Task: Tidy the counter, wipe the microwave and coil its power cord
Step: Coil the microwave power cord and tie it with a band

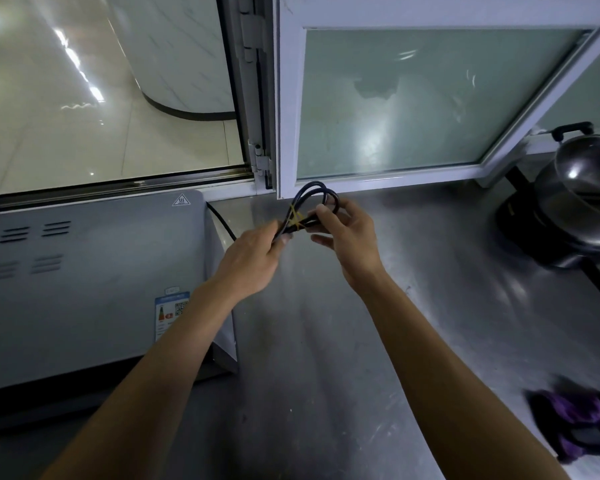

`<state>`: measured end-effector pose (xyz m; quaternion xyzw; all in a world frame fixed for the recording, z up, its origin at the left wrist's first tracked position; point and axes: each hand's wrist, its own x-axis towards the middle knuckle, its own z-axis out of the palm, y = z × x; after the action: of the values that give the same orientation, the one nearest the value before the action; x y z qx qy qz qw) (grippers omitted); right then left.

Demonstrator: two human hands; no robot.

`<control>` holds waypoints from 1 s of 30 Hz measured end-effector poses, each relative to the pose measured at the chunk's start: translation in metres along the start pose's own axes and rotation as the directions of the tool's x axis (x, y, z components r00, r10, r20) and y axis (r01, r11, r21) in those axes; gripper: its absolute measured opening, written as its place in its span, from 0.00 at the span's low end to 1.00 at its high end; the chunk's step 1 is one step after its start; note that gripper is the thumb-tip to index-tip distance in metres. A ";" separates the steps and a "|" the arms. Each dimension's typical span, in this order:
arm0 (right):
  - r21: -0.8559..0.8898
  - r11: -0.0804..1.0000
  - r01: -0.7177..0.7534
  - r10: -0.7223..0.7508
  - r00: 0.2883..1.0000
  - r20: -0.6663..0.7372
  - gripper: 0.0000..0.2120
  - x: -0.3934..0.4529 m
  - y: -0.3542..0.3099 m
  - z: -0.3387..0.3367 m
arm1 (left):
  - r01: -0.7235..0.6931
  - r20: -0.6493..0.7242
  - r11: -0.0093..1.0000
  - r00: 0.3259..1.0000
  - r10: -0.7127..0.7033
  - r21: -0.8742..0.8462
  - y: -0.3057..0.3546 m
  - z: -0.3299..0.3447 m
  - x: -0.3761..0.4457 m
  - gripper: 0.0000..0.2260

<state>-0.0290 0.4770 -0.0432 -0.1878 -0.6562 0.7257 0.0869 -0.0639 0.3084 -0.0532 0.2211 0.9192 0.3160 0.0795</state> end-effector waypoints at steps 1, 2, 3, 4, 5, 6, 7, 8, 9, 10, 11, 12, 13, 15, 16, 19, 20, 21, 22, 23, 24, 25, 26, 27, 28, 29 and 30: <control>0.016 1.000 0.012 -0.012 1.000 -0.015 0.09 0.000 0.000 0.001 | 0.008 0.008 1.000 1.000 -0.008 -0.003 0.001 -0.001 0.000 0.09; 0.022 0.999 0.024 -0.024 0.999 -0.025 0.07 0.001 0.000 0.001 | 0.020 0.017 1.000 1.000 -0.020 -0.012 0.002 -0.002 0.000 0.10; 0.022 0.999 0.035 -0.035 0.999 -0.030 0.06 0.001 0.000 0.001 | 0.031 0.025 0.999 0.999 -0.031 -0.029 0.002 -0.003 -0.001 0.10; 0.017 0.999 0.044 -0.044 0.999 -0.031 0.06 0.001 0.000 0.002 | 0.043 0.034 0.998 0.999 -0.041 -0.054 0.003 -0.003 -0.001 0.11; 0.010 0.999 0.052 -0.052 0.998 -0.031 0.08 0.000 0.000 0.002 | 0.053 0.040 0.995 0.998 -0.050 -0.079 0.004 -0.004 -0.003 0.12; 0.002 0.998 0.063 -0.062 0.998 -0.028 0.09 -0.001 -0.001 0.003 | 0.061 0.040 0.994 0.998 -0.057 -0.094 0.006 -0.005 -0.003 0.14; -0.007 0.997 0.074 -0.074 0.997 -0.024 0.10 -0.002 -0.001 0.004 | 0.064 0.031 0.993 0.998 -0.061 -0.098 0.007 -0.005 -0.004 0.16; -0.014 0.996 0.084 -0.084 0.996 -0.020 0.10 -0.003 -0.002 0.004 | 0.066 0.018 0.993 0.998 -0.065 -0.093 0.009 -0.005 -0.005 0.19; -0.016 0.996 0.090 -0.091 0.996 -0.017 0.10 -0.004 -0.002 0.004 | 0.071 0.000 0.993 0.997 -0.072 -0.091 0.010 -0.004 -0.006 0.22; -0.016 0.995 0.096 -0.096 0.995 -0.013 0.09 -0.006 -0.003 0.004 | 0.082 -0.020 0.993 0.996 -0.085 -0.090 0.011 -0.004 -0.006 0.24; -0.015 0.995 0.100 -0.100 0.995 -0.011 0.09 -0.007 -0.003 0.004 | 0.100 -0.041 0.991 0.994 -0.104 -0.087 0.011 -0.003 -0.006 0.26; -0.016 0.994 0.106 -0.107 0.994 -0.010 0.09 -0.008 -0.003 0.004 | 0.123 -0.057 0.989 0.990 -0.127 -0.076 0.012 -0.002 -0.006 0.27; -0.021 0.993 0.114 -0.114 0.993 -0.010 0.09 -0.009 -0.003 0.004 | 0.145 -0.070 0.987 0.986 -0.149 -0.064 0.013 -0.002 -0.006 0.27; -0.024 0.992 0.127 -0.127 0.992 -0.012 0.09 -0.011 -0.003 0.004 | 0.168 -0.092 0.985 0.981 -0.172 -0.048 0.015 0.000 -0.007 0.27; -0.021 0.991 0.132 -0.132 0.991 -0.016 0.08 -0.012 -0.003 0.005 | 0.164 -0.101 0.986 0.981 -0.168 -0.044 0.016 0.000 -0.007 0.26; -0.014 0.990 0.140 -0.140 0.989 -0.039 0.08 -0.015 -0.004 0.006 | 0.147 -0.110 0.989 0.983 -0.150 -0.032 0.018 -0.001 -0.008 0.24; -0.009 0.990 0.142 -0.143 0.989 -0.047 0.08 -0.016 -0.004 0.007 | 0.149 -0.108 0.988 0.982 -0.153 -0.038 0.017 -0.001 -0.008 0.22; -0.004 0.989 0.145 -0.145 0.988 -0.057 0.07 -0.016 -0.003 0.008 | 0.153 -0.106 0.987 0.982 -0.157 -0.047 0.016 -0.001 -0.008 0.21; 0.000 0.989 0.147 -0.147 0.987 -0.067 0.07 -0.016 -0.003 0.009 | 0.154 -0.101 0.987 0.982 -0.159 -0.054 0.015 0.000 -0.009 0.21; 0.002 0.989 0.151 -0.151 0.986 -0.076 0.07 -0.016 -0.003 0.010 | 0.155 -0.096 0.986 0.983 -0.160 -0.058 0.014 -0.001 -0.009 0.20; 0.002 0.988 0.155 -0.155 0.985 -0.082 0.07 -0.017 -0.003 0.011 | 0.155 -0.091 0.986 0.983 -0.160 -0.061 0.014 -0.001 -0.009 0.19; 0.002 0.987 0.160 -0.159 0.983 -0.088 0.06 -0.017 -0.003 0.011 | 0.156 -0.086 0.986 0.983 -0.161 -0.064 0.013 -0.001 -0.009 0.19; 0.002 0.987 0.163 -0.162 0.983 -0.091 0.06 -0.017 -0.003 0.012 | 0.158 -0.082 0.985 0.983 -0.163 -0.067 0.013 -0.002 -0.009 0.18; 0.000 0.986 0.165 -0.164 0.982 -0.094 0.06 -0.017 -0.003 0.012 | 0.159 -0.078 0.985 0.983 -0.164 -0.073 0.014 -0.003 -0.010 0.17; 0.000 0.986 0.165 -0.165 0.982 -0.097 0.05 -0.017 -0.003 0.013 | 0.158 -0.074 0.984 0.984 -0.164 -0.081 0.014 -0.004 -0.010 0.16; 0.001 0.986 0.164 -0.163 0.981 -0.104 0.05 -0.017 -0.003 0.013 | 0.153 -0.071 0.984 0.985 -0.160 -0.090 0.014 -0.005 -0.011 0.15; 0.005 0.986 0.164 -0.163 0.980 -0.113 0.05 -0.017 -0.003 0.013 | 0.144 -0.068 0.984 0.986 -0.152 -0.100 0.014 -0.004 -0.011 0.14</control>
<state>-0.0191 0.4586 -0.0372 -0.1730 -0.6583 0.7091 0.1842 -0.0506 0.3107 -0.0412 0.1362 0.9194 0.3604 0.0786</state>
